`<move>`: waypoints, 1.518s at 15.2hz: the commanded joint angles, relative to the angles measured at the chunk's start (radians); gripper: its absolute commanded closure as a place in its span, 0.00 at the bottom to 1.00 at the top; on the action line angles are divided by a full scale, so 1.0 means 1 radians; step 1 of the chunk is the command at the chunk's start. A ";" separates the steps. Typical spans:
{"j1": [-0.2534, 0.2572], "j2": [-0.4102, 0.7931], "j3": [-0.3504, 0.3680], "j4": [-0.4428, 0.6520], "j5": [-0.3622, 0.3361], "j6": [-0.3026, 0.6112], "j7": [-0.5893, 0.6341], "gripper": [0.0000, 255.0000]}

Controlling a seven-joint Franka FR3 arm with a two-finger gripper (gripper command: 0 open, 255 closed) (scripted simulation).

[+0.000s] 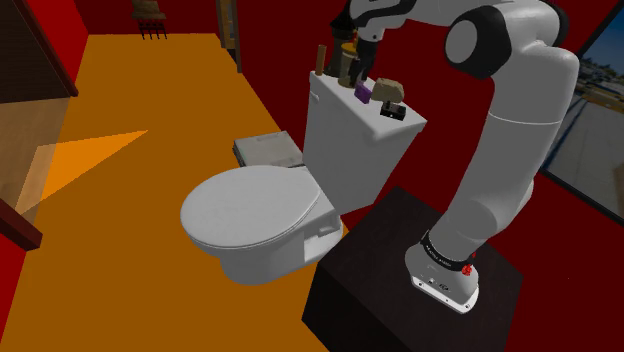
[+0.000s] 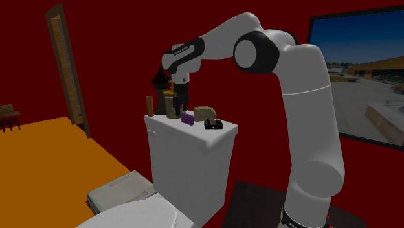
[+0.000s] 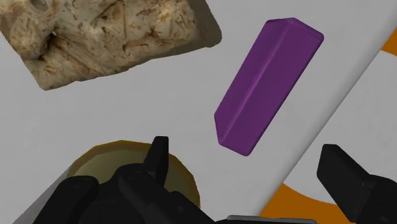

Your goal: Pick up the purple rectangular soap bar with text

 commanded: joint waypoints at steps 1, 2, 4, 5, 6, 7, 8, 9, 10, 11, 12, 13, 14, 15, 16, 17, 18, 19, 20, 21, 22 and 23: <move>-0.003 0.014 0.001 -0.006 0.005 0.019 -0.006 0.00; -0.003 0.016 0.002 -0.017 0.007 0.031 -0.007 0.00; -0.002 0.022 0.003 -0.036 0.009 0.056 -0.009 0.00; -0.002 0.025 0.003 -0.046 0.011 0.068 -0.011 0.00; -0.002 0.026 0.004 -0.051 0.012 0.075 -0.011 0.00; -0.002 0.026 0.004 -0.051 0.012 0.075 -0.011 0.00; -0.002 0.029 0.004 -0.046 0.013 0.073 -0.011 1.00; -0.002 0.030 0.005 -0.044 0.013 0.072 -0.010 1.00; -0.002 0.029 0.004 -0.047 0.012 0.073 -0.010 1.00; -0.001 0.029 0.005 -0.047 0.012 0.073 -0.009 1.00; -0.001 0.030 0.005 -0.046 0.013 0.073 -0.009 1.00; -0.001 0.029 0.005 -0.047 0.012 0.073 -0.009 1.00; -0.002 0.029 0.004 -0.046 0.012 0.072 -0.009 1.00; -0.002 0.029 0.004 -0.046 0.012 0.072 -0.009 1.00; -0.002 0.031 0.005 -0.044 0.013 0.072 -0.010 1.00; -0.002 0.026 0.004 -0.051 0.012 0.075 -0.011 1.00; -0.002 0.023 0.003 -0.042 0.010 0.063 -0.010 1.00; -0.002 0.020 0.002 -0.033 0.009 0.051 -0.009 1.00; -0.002 0.018 0.002 -0.022 0.007 0.038 -0.008 1.00; -0.002 0.015 0.001 -0.012 0.006 0.026 -0.007 1.00; -0.003 0.013 0.001 -0.002 0.005 0.013 -0.006 1.00; -0.003 0.011 0.000 0.009 0.004 0.001 -0.005 1.00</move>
